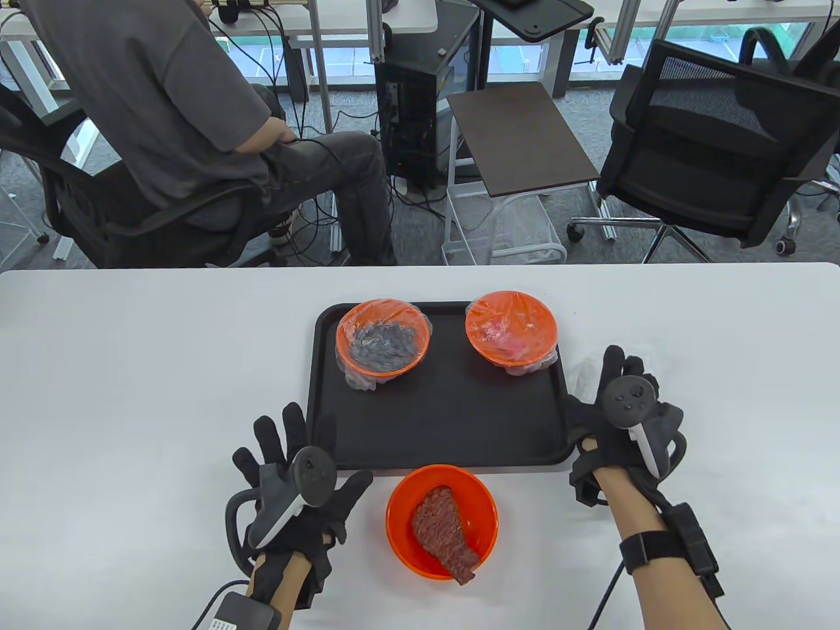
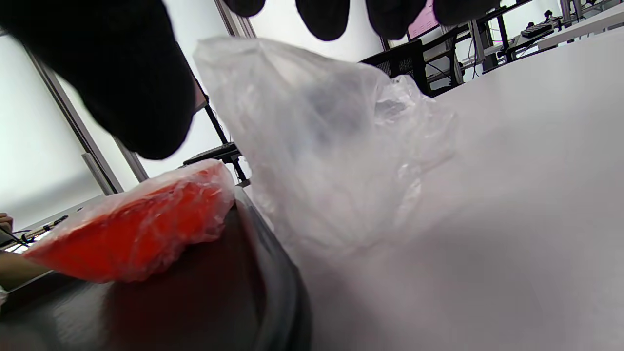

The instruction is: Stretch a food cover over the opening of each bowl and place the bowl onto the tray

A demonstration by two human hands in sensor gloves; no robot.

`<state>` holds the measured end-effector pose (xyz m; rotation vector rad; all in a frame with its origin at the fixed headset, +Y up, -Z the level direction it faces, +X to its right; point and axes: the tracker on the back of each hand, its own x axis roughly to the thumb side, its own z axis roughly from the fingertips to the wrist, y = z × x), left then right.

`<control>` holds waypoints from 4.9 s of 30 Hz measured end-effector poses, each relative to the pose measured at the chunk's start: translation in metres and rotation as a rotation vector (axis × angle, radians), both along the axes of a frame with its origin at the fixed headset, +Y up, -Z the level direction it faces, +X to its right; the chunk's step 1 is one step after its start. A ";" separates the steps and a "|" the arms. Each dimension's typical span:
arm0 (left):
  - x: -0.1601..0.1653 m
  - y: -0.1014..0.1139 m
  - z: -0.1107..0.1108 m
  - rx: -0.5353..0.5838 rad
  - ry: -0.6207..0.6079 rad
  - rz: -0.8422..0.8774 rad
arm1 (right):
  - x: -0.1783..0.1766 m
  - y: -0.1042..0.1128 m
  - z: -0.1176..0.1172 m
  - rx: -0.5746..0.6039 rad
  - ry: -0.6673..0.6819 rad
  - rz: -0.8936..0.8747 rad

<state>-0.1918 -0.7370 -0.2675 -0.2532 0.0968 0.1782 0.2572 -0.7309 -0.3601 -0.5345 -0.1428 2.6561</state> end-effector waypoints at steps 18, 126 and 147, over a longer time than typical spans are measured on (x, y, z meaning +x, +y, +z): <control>-0.002 -0.008 -0.004 -0.065 0.022 -0.062 | 0.020 0.008 0.019 0.052 -0.168 0.226; 0.042 0.029 0.019 0.228 -0.169 1.093 | -0.135 0.028 0.120 0.325 0.679 -0.763; 0.028 0.001 0.017 0.002 -0.037 1.591 | -0.118 0.016 0.119 0.314 0.583 -0.919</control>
